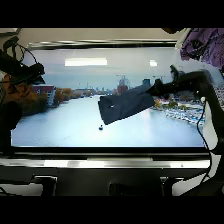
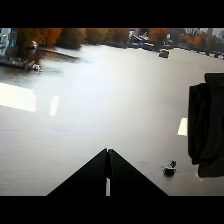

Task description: Fold the clothes and pants, and hang the long-sleeved shirts on hangers.

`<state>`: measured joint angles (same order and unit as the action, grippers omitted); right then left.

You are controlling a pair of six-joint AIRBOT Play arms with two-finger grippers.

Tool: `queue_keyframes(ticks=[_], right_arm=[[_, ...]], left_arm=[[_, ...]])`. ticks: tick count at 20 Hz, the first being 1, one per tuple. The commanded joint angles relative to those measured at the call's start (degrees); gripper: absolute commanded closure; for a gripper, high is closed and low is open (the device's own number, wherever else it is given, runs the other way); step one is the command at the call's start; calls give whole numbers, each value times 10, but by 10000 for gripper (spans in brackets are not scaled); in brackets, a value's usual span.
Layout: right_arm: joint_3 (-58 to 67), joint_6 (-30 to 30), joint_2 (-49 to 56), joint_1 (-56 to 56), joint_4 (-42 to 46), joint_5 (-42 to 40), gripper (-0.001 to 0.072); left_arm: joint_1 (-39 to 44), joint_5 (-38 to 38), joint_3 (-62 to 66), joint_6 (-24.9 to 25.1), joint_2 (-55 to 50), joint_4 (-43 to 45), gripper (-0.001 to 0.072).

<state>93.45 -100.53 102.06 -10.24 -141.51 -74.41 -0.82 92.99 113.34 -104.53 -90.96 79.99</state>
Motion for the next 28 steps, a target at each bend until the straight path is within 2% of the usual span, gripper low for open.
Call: queue_keyframes(ticks=[1, 7, 10, 13, 20, 28], right_arm=[[119, 102, -3, -30, 37, -6, 681], [251, 222, -9, -118, 114, 17, 682], [251, 264, -31, -174, 155, 56, 682], [251, 296, -47, -226, 255, 54, 681], [196, 305, -54, -316, 475, -65, 682], [-41, 310, -160, -402, 534, -47, 681]], left_arm=[[2, 0, 0, 0, 0, 0, 691], [1, 1, 0, 0, 0, 0, 691], [1, 7, 0, 0, 0, 0, 691], [1, 13, 0, 0, 0, 0, 691], [1, 17, 0, 0, 0, 0, 691], [1, 17, 0, 0, 0, 0, 691]])
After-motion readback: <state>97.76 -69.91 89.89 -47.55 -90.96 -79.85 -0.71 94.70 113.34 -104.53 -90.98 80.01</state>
